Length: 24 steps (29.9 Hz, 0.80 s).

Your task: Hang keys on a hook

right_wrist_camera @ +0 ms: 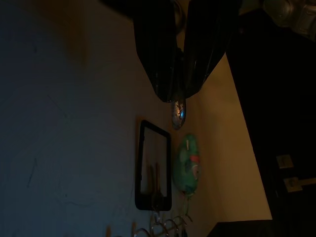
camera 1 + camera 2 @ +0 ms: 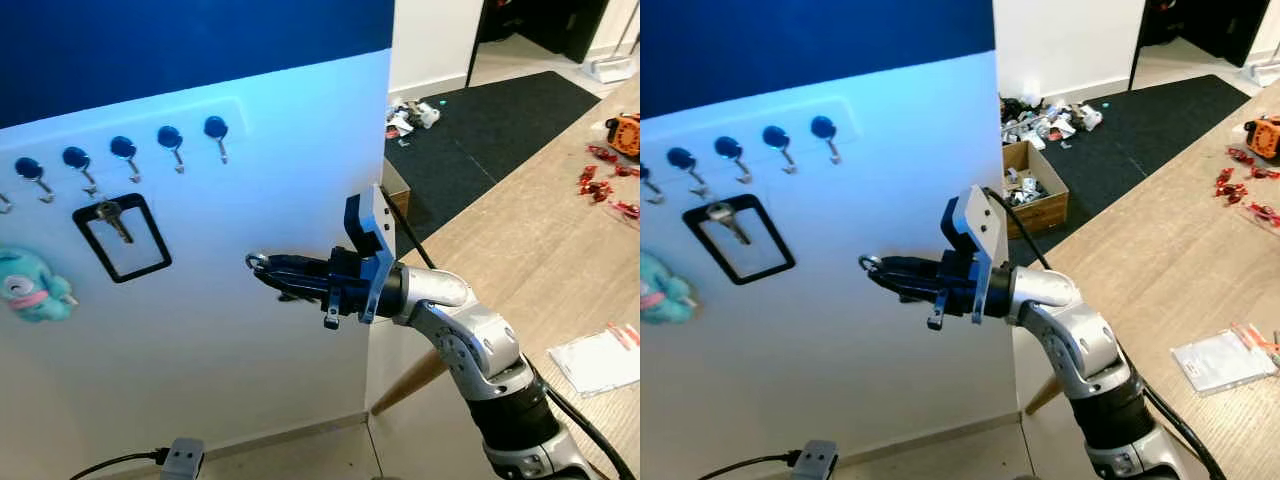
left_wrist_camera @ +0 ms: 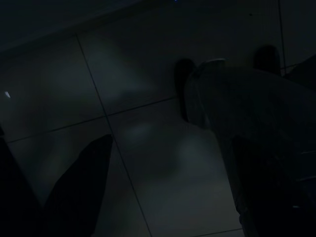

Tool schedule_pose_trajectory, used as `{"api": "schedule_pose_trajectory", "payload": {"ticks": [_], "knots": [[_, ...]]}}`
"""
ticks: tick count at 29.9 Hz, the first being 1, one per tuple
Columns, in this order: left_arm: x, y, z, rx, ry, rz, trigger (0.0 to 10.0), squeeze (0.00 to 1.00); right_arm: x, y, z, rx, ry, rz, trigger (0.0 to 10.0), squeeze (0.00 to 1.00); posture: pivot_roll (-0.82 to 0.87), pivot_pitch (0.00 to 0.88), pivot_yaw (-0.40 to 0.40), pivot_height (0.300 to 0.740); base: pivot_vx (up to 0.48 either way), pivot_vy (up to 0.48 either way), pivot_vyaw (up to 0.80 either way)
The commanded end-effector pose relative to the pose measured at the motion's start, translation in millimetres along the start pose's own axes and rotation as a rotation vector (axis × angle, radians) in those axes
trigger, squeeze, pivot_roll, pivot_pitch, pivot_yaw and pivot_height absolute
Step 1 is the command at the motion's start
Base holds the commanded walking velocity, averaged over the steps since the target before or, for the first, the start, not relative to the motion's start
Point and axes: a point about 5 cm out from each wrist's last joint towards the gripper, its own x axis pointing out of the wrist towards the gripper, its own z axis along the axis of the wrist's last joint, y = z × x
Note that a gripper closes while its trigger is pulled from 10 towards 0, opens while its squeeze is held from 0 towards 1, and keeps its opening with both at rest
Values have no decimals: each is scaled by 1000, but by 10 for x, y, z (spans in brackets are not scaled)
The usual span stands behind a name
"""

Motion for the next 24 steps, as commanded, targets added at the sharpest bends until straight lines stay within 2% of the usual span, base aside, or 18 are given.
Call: {"api": "schedule_pose_trajectory", "payload": {"ticks": [1,9,24], "knots": [[-18,19,-108,14,46,8,10000,0,60,37,34,-2,-19,27,10000,0,-131,91,124,740,0,0,0],[-20,28,-108,29,55,11,10000,0,60,49,35,2,-23,30,10000,0,-135,95,127,740,-160,0,0],[-20,22,-113,43,60,0,10000,0,56,60,108,-1,-89,36,10000,0,-134,100,127,740,-286,0,0]]}}
